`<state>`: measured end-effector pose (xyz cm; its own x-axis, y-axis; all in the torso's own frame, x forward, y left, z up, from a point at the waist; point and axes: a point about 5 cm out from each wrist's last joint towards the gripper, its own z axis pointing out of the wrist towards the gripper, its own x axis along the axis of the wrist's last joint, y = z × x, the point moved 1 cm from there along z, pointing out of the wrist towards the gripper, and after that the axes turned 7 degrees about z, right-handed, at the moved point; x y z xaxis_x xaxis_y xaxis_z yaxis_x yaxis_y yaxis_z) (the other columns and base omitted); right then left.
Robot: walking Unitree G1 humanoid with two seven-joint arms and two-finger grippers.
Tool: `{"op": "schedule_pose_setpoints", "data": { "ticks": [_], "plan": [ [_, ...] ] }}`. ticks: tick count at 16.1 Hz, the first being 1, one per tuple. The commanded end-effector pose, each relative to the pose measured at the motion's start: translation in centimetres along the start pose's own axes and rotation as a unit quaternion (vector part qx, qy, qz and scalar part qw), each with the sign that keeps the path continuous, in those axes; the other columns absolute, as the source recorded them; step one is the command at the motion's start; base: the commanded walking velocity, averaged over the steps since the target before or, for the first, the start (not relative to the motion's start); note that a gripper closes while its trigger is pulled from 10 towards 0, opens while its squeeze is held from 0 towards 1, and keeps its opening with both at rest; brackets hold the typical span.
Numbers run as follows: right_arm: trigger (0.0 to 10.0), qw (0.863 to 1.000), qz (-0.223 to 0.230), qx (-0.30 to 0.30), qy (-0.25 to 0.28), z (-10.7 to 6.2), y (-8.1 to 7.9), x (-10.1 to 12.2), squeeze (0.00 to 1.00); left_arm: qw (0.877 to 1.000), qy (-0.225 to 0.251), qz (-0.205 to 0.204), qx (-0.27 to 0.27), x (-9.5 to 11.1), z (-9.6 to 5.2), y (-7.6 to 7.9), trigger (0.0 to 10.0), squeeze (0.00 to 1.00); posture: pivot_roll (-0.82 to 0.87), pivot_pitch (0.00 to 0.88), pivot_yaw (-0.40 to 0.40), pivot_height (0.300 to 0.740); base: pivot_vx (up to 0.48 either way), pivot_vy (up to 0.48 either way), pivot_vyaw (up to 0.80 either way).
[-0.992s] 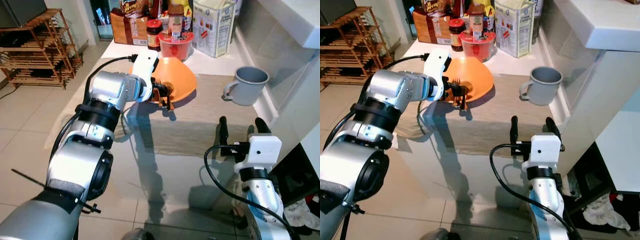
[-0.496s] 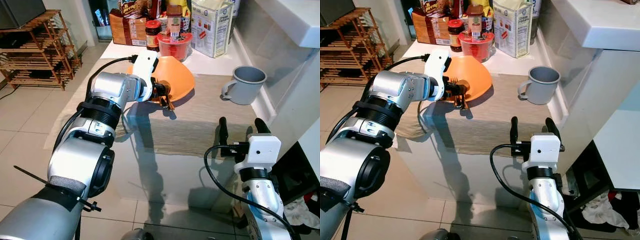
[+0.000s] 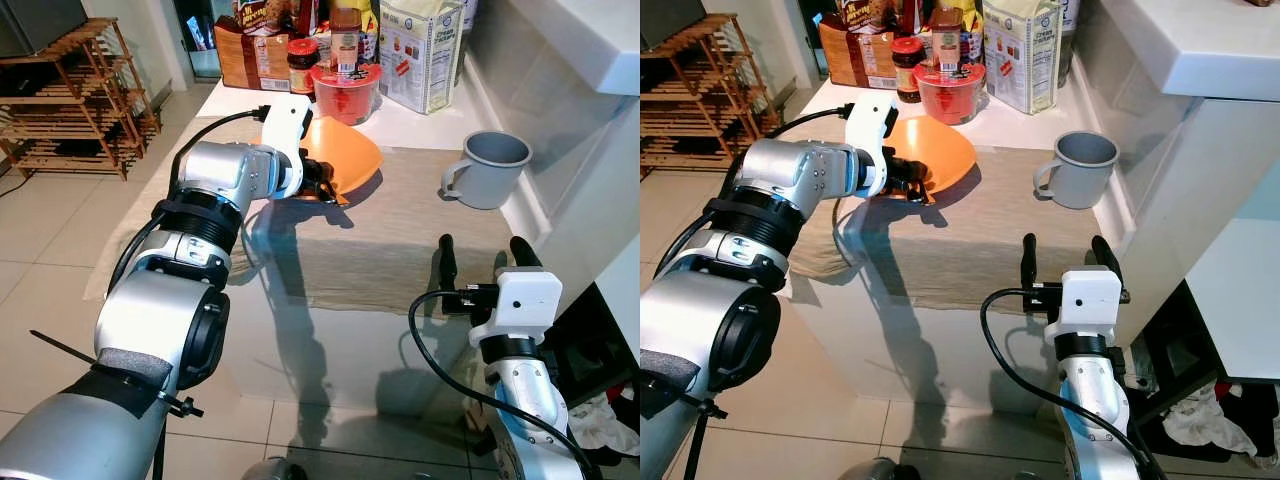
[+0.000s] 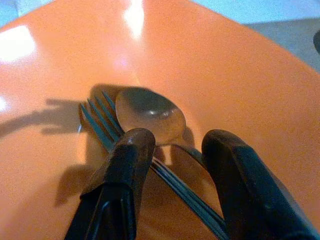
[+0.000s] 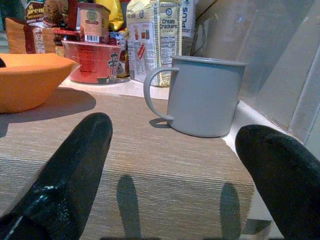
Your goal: Setting the table
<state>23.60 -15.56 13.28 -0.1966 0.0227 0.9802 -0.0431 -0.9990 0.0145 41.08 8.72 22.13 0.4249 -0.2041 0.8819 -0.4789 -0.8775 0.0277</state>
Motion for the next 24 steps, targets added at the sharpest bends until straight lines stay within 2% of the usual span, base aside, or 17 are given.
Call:
{"op": "schedule_pose_setpoints", "data": {
  "ticks": [1, 4, 7, 8, 9, 10, 17, 21, 24],
  "plan": [
    [10.0, 1.0, -0.003, 0.0, 0.004, 0.0, 0.0, 0.5, 0.0, 1.0, 0.028, -0.002, 0.0, 1.6, -0.6, 0.1, 0.0, 0.0, -0.02, 0.0, 0.072, 0.718, 0.0, 0.0, 0.0],
    [10.0, 1.0, -0.003, 0.002, 0.002, 0.0, 0.0, 0.4, 0.0, 0.998, 0.055, -0.004, -0.004, 2.5, -1.0, 0.2, 0.0, 0.0, -0.02, 0.0, 0.071, 0.718, 0.0, 0.0, 0.0],
    [10.0, 1.0, -0.003, 0.001, 0.001, -0.1, 0.0, 0.3, 0.0, 0.994, 0.104, 0.03, -0.008, 3.5, -1.5, 0.7, 0.0, 0.0, -0.02, 0.0, 0.072, 0.718, 0.0, 0.0, 0.0],
    [10.0, 1.0, -0.002, 0.0, 0.0, -0.1, 0.0, 0.3, 0.0, 0.994, 0.102, 0.044, -0.009, 3.4, -1.5, 0.9, 4.2, 0.0, -0.02, 0.0, 0.072, 0.718, 0.0, 0.0, 0.0],
    [10.0, 1.0, -0.002, 0.001, -0.001, -0.1, 0.0, 0.3, 0.0, 0.995, 0.092, 0.039, -0.009, 3.0, -1.4, 1.0, 10.0, 1.0, -0.02, 0.0, 0.068, 0.718, 0.0, 0.0, 0.0],
    [10.0, 1.0, -0.003, 0.002, -0.001, -0.1, 0.0, 0.3, 0.0, 0.996, 0.079, 0.028, -0.009, 2.5, -1.2, 1.1, 10.0, 1.0, -0.02, 0.0, 0.067, 0.718, 0.0, 0.0, 0.0],
    [10.0, 1.0, -0.004, -0.001, -0.001, 0.0, 0.0, 0.3, 0.0, 0.998, 0.055, 0.038, -0.002, 1.8, -0.9, 1.2, 10.0, 1.0, -0.02, 0.0, 0.075, 0.718, 0.0, 0.0, 0.0],
    [10.0, 1.0, -0.004, -0.001, -0.001, 0.0, 0.0, 0.3, 0.0, 0.999, 0.015, 0.035, -0.006, 0.6, -0.7, 1.1, 10.0, 1.0, -0.02, 0.0, 0.076, 0.718, 0.0, 0.0, 0.0],
    [10.0, 1.0, -0.003, -0.002, -0.001, 0.0, -0.1, 0.3, 0.0, 0.999, 0.008, 0.035, -0.013, 0.6, -0.6, 1.2, 10.0, 1.0, -0.02, 0.0, 0.081, 0.718, 0.0, 0.0, 0.0]
  ]
}}
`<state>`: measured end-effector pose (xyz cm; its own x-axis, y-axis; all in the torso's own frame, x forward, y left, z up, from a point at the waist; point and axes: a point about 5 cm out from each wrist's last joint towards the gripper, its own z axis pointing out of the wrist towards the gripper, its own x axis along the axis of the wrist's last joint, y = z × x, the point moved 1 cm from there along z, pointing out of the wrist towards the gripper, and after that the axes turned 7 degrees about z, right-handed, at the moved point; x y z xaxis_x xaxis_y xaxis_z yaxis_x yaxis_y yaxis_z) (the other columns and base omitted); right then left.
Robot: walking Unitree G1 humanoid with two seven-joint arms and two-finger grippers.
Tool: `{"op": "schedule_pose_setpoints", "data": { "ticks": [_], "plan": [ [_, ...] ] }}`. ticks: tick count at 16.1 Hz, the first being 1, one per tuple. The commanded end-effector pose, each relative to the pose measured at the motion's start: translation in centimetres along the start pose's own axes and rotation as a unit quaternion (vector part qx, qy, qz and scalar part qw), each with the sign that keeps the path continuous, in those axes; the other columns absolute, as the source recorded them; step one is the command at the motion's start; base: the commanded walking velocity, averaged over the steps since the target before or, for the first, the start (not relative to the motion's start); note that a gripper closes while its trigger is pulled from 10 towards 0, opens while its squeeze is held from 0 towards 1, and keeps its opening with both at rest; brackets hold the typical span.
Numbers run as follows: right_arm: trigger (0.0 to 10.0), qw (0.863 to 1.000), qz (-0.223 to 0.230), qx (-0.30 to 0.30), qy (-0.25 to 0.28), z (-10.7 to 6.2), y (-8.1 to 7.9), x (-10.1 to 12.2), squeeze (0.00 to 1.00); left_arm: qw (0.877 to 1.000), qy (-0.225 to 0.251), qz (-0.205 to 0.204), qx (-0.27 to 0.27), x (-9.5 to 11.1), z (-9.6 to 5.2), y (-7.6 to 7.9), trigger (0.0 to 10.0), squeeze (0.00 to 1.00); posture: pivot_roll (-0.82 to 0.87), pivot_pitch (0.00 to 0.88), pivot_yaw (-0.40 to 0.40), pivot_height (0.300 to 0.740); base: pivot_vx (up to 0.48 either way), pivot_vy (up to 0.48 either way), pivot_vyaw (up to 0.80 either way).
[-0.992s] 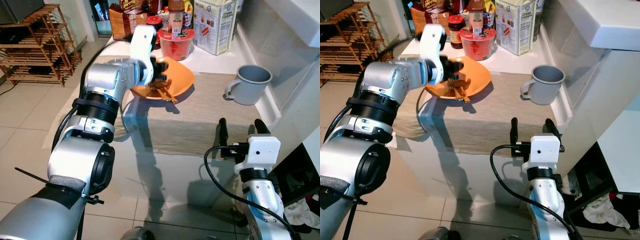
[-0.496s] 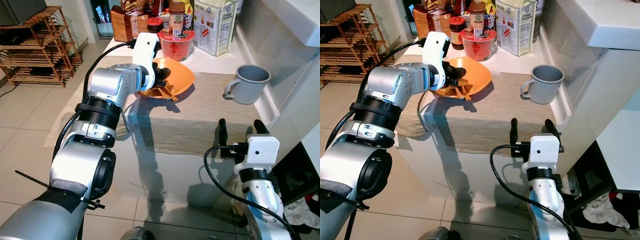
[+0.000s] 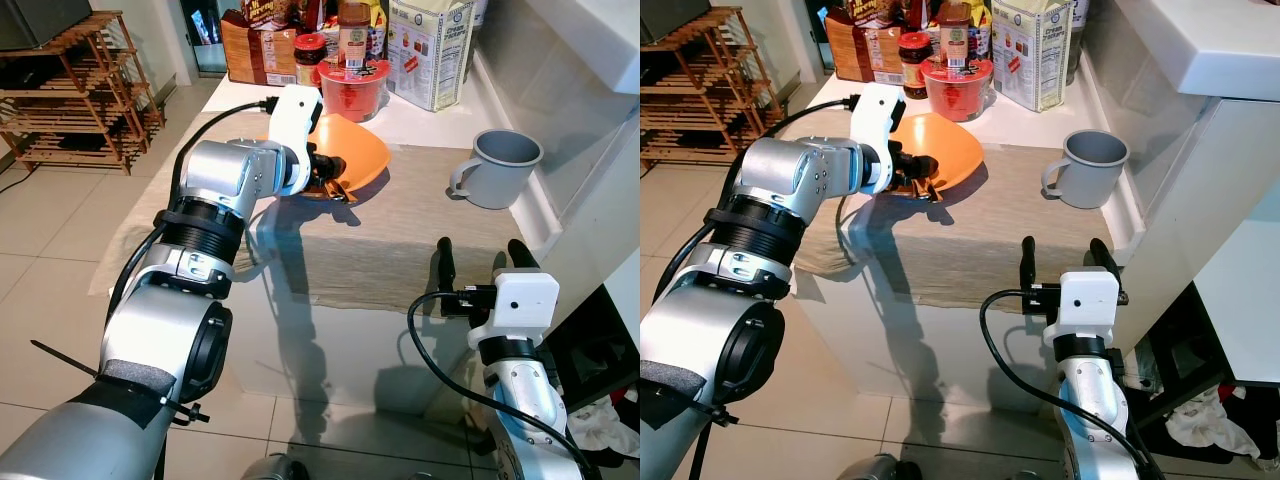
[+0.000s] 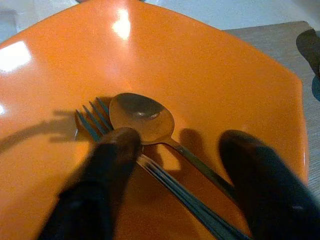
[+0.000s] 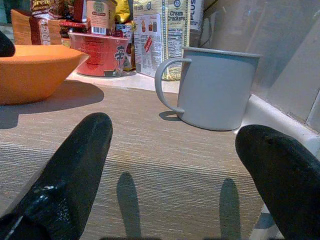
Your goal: Setting the table
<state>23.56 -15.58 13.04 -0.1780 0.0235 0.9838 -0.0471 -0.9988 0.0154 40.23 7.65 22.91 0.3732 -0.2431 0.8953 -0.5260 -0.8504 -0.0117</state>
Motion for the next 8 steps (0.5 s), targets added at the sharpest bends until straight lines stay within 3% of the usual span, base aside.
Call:
{"op": "schedule_pose_setpoints", "data": {
  "ticks": [1, 4, 5, 6, 7, 8],
  "plan": [
    [10.0, 1.0, -0.002, 0.0, 0.008, 0.0, -0.1, 0.5, 0.0, 1.0, -0.007, 0.007, -0.001, 0.1, -0.1, -0.1, 10.0, 1.0, -0.02, 0.0, 0.081, 0.718, 0.0, 0.0, 0.0],
    [10.0, 1.0, -0.002, 0.0, 0.008, 0.0, -0.2, 0.5, 0.0, 1.0, -0.012, 0.002, -0.018, 0.5, -0.2, 0.3, 10.0, 1.0, -0.02, 0.0, 0.084, 0.718, 0.0, 0.0, 0.0],
    [10.0, 1.0, -0.002, 0.0, 0.007, 0.0, -0.2, 0.4, 0.0, 0.998, -0.029, -0.01, -0.056, 0.6, -0.3, 1.2, 10.0, 0.84, -0.02, 0.0, 0.087, 0.718, 0.0, 0.0, 0.0],
    [10.0, 1.0, -0.002, 0.0, 0.007, 0.0, -0.2, 0.4, 0.0, 0.997, -0.034, -0.017, -0.063, 0.6, -0.4, 1.4, 10.0, 0.17, -0.02, 0.0, 0.087, 0.718, 0.0, 0.0, 0.0],
    [10.0, 1.0, -0.002, 0.0, 0.007, 0.0, -0.2, 0.4, 0.0, 0.997, -0.036, -0.016, -0.067, 0.6, -0.4, 1.7, 10.0, 0.0, -0.02, 0.0, 0.088, 0.718, 0.0, 0.0, 0.0],
    [10.0, 1.0, -0.002, 0.0, 0.007, -0.1, -0.2, 0.4, 0.0, 0.997, -0.037, -0.014, -0.07, 0.6, -0.4, 1.8, 10.0, 0.0, -0.02, 0.0, 0.088, 0.718, 0.0, 0.0, 0.0]
  ]
}}
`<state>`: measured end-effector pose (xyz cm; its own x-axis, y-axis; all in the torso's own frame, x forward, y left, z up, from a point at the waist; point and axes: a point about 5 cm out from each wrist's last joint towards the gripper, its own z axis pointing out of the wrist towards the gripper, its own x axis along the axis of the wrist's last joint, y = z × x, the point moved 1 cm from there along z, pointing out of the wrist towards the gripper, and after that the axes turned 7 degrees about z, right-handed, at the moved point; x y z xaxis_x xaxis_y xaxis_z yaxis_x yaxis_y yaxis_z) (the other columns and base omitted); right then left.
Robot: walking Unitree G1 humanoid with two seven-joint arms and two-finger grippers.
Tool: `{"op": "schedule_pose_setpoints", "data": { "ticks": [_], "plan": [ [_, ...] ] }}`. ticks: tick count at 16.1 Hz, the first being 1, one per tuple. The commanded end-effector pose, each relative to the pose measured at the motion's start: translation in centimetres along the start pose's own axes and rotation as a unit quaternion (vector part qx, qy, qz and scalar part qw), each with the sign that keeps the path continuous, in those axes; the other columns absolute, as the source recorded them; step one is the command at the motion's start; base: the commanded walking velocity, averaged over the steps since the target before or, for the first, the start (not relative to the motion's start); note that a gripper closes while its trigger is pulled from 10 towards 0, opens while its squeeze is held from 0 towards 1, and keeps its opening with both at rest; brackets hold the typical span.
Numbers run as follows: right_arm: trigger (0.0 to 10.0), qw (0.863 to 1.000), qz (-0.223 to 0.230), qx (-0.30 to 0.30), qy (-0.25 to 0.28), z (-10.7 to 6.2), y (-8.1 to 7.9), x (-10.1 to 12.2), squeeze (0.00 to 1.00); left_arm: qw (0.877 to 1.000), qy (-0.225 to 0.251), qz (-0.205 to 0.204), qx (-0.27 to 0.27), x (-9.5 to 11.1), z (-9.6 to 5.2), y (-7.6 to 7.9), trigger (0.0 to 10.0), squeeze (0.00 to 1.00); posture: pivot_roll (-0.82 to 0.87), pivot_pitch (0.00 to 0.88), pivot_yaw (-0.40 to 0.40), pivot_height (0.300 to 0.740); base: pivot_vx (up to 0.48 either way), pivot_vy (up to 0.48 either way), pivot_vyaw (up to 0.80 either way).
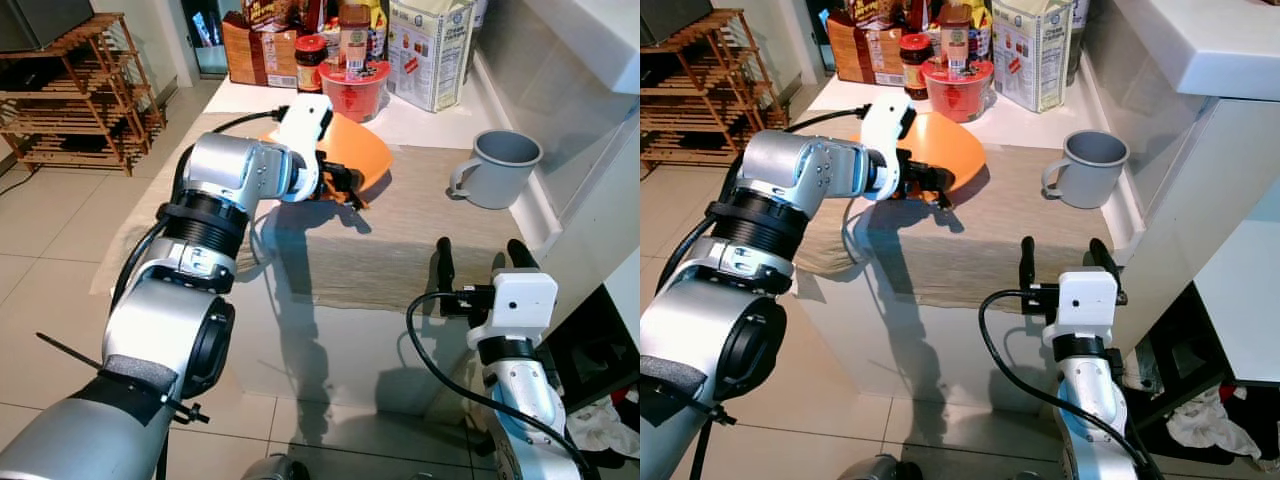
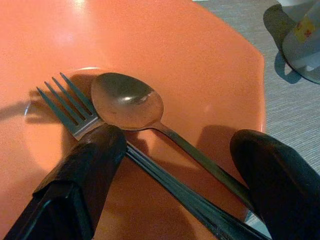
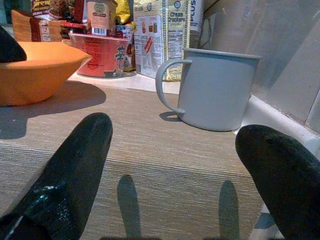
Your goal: Setting the table
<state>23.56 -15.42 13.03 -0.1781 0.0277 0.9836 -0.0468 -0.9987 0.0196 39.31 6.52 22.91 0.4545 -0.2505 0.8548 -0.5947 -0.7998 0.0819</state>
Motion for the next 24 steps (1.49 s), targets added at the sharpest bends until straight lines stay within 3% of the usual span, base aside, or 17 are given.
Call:
{"op": "schedule_pose_setpoints", "data": {
  "ticks": [1, 6, 12, 13, 21, 24],
  "plan": [
    [10.0, 1.0, 0.0, -0.001, 0.007, 0.0, 0.0, 0.4, 0.0, 1.0, -0.005, 0.006, -0.011, 0.5, 0.0, 0.6, 10.0, 0.0, -0.02, 0.0, 0.088, 0.718, 0.0, 0.0, 0.0],
    [10.0, 1.0, -0.003, -0.002, 0.006, -0.1, 0.0, 0.4, 0.0, 1.0, -0.022, 0.012, 0.006, -0.2, 0.2, 0.0, 10.0, 0.0, -0.03, 0.0, 0.091, 0.718, 0.0, 0.0, 0.0],
    [10.0, 1.0, -0.003, -0.002, 0.003, -0.3, 0.0, 0.4, 0.0, 0.999, -0.033, -0.01, 0.011, -1.1, 0.5, -0.6, 10.0, 0.0, -0.03, 0.0, 0.089, 0.718, 0.0, 0.0, 0.0],
    [10.0, 1.0, -0.003, -0.002, 0.003, -0.3, 0.0, 0.4, 0.0, 0.999, -0.031, -0.014, 0.015, -1.1, 0.5, -0.8, 0.0, 0.0, -0.03, 0.0, 0.089, 0.718, 0.0, 0.0, 0.0],
    [10.0, 1.0, -0.004, -0.002, 0.003, -0.2, 0.1, 0.4, 0.0, 0.999, 0.001, -0.026, 0.029, -0.6, 0.4, -1.4, 0.0, 0.0, -0.03, 0.0, 0.085, 0.718, 0.0, 0.0, 0.0],
    [10.0, 1.0, -0.005, -0.002, 0.002, -0.2, 0.1, 0.3, 0.0, 0.997, 0.068, -0.018, 0.022, 1.4, -0.2, -1.2, 0.0, 0.0, -0.03, 0.0, 0.082, 0.718, 0.0, 0.0, 0.0]
  ]
}}
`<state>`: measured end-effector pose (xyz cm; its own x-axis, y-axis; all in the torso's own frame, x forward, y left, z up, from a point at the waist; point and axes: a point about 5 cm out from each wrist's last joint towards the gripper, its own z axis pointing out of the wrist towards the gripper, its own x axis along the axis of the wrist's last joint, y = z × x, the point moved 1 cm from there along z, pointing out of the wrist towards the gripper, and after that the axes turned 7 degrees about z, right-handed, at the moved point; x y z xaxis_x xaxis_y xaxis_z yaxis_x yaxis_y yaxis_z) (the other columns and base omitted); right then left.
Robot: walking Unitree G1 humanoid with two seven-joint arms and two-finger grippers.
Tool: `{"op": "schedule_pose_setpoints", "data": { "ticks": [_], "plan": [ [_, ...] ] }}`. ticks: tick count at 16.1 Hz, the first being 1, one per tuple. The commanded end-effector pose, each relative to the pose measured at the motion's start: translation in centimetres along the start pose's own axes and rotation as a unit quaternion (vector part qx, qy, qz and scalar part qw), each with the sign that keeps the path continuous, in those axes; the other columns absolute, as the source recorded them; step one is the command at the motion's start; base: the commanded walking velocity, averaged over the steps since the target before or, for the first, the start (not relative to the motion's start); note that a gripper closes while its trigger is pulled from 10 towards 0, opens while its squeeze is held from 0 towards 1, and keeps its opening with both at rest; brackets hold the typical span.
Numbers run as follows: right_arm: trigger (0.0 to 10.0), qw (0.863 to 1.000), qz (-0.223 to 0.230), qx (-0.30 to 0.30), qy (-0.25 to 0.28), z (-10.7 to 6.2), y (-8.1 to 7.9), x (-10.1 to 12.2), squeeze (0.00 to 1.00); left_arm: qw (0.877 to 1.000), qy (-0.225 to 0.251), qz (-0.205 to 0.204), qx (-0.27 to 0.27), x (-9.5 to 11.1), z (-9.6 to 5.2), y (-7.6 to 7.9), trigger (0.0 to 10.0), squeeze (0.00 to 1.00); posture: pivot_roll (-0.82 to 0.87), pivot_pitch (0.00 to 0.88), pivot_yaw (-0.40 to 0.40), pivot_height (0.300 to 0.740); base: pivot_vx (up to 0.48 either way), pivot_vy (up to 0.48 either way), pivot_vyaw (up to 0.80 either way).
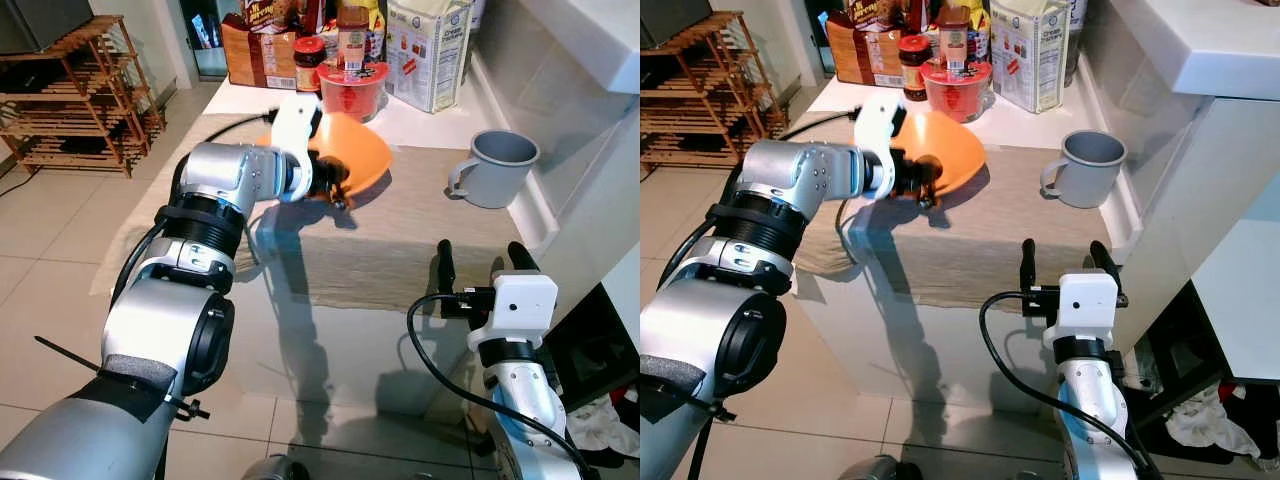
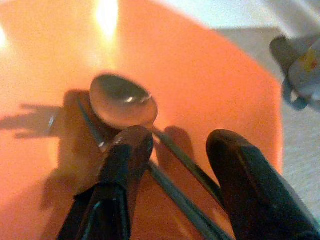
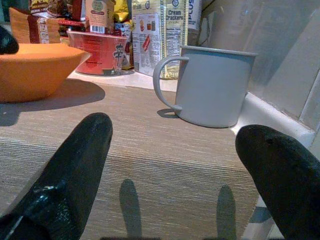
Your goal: Setting the table
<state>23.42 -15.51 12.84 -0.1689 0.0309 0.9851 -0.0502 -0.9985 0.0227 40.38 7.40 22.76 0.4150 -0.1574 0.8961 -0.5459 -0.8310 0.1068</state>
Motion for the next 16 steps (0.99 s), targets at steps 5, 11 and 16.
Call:
{"op": "schedule_pose_setpoints", "data": {
  "ticks": [5, 11, 16],
  "plan": [
    [10.0, 1.0, -0.004, 0.0, 0.005, 0.0, 0.1, 0.5, 0.0, 0.997, 0.072, 0.016, -0.019, 2.8, -1.0, 1.1, 0.0, 0.0, -0.03, 0.0, 0.074, 0.718, 0.0, 0.0, 0.0],
    [10.0, 1.0, -0.003, 0.001, 0.005, 0.0, 0.0, 0.4, 0.0, 0.996, 0.056, 0.071, 0.016, 1.7, -0.7, 0.4, 10.0, 1.0, -0.02, 0.0, 0.077, 0.718, 0.0, 0.0, 0.0],
    [10.0, 1.0, -0.005, 0.0, 0.004, 0.0, 0.2, 0.4, 0.0, 0.997, 0.028, 0.072, 0.02, 0.7, -0.3, 0.2, 10.0, 1.0, -0.03, 0.0, 0.076, 0.718, 0.0, 0.0, 0.0]
  ]
}}
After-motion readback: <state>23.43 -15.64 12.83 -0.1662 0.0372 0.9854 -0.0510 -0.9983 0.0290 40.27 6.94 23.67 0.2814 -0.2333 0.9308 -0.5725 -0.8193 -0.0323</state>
